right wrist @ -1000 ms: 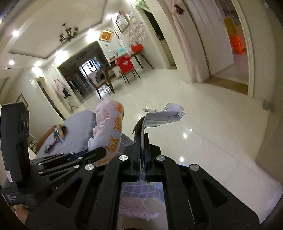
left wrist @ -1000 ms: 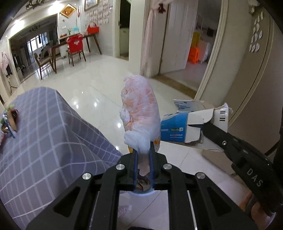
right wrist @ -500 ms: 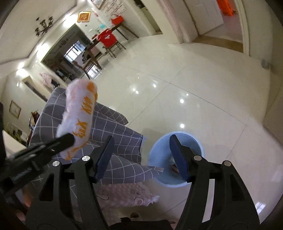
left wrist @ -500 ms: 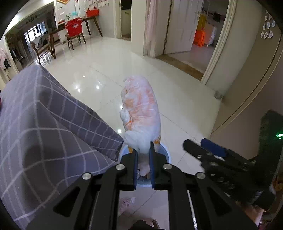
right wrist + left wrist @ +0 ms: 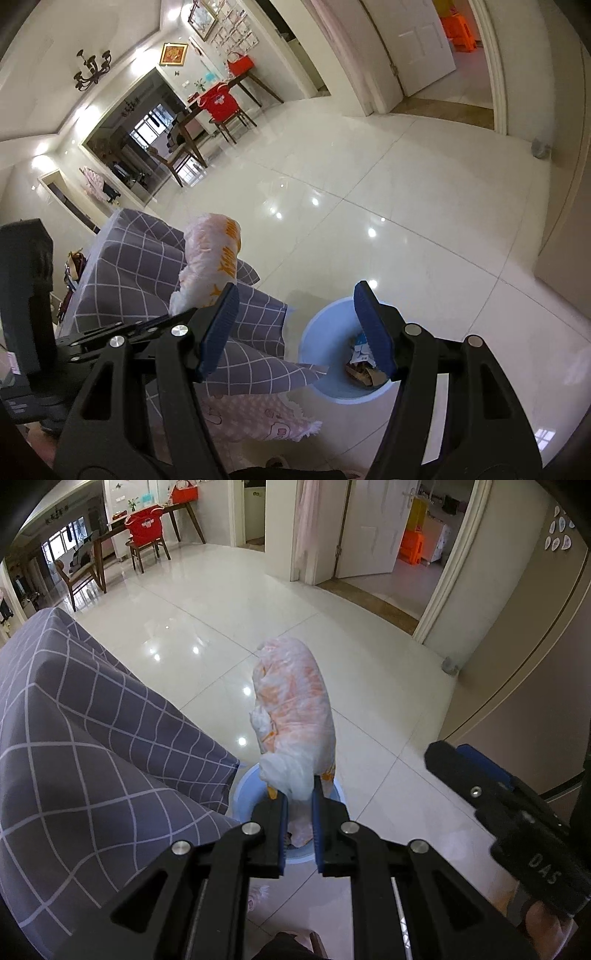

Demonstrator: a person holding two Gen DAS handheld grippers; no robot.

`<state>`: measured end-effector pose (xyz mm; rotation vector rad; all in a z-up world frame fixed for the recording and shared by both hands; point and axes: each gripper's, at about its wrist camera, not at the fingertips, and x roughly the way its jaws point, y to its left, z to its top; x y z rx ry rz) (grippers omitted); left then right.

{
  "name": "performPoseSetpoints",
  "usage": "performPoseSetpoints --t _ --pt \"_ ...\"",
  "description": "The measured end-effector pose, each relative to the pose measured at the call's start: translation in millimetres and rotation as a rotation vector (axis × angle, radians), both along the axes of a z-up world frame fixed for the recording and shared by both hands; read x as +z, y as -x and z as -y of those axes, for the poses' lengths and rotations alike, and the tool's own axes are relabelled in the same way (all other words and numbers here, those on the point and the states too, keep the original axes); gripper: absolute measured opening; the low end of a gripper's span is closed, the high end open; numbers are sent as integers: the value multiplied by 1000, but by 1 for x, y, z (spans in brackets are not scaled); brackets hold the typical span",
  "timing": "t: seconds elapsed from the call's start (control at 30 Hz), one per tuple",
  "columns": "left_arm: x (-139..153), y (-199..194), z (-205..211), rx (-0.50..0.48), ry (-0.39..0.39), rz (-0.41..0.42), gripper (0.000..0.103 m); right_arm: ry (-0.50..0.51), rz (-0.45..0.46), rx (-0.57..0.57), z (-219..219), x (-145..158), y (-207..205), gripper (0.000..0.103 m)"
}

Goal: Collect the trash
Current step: 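Carry the bag and box over the blue bucket and open both tools, then move both open tools back over the table toward the snack packets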

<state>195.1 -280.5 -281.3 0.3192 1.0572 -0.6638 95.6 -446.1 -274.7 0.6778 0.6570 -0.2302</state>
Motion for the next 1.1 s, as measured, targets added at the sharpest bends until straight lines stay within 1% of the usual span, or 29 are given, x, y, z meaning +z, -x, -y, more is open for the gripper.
performPoseSetpoints --t 0.17,0.23,0.27,0.3,0.33,0.37,0.4,0.47,0.6,0.8,1.0,1.1 --pt "2 -2 2 -15 8 -5 11 -16 29 -27 4 5 7 64" --pt "0 -3 4 -20 9 -6 13 -17 39 -42 7 6 11 64" --pt "0 -4 5 -13 -1 -7 17 -19 42 -48 8 7 12 64" --pt "-1 -6 6 -8 -7 -13 30 -20 42 -50 9 8 13 64" --pt "-3 -8 6 1 -22 -26 40 -20 40 -56 10 9 13 64" --pt "-4 -9 6 11 -35 -27 56 -20 39 -60 10 10 13 64" --pt "-3 -9 4 25 -46 -12 57 -23 41 -59 10 11 13 64" --pt "2 -8 2 31 -39 3 57 -23 41 -56 8 13 13 64" --pt "12 -4 -4 29 -4 -15 57 -13 44 -39 1 21 12 64" --pt "34 6 -19 31 14 19 57 1 66 1 -20 38 12 64" --pt "70 15 -48 55 38 90 57 31 100 67 -51 67 4 64" --pt "90 15 -75 94 44 127 57 54 120 115 -73 84 -6 64"
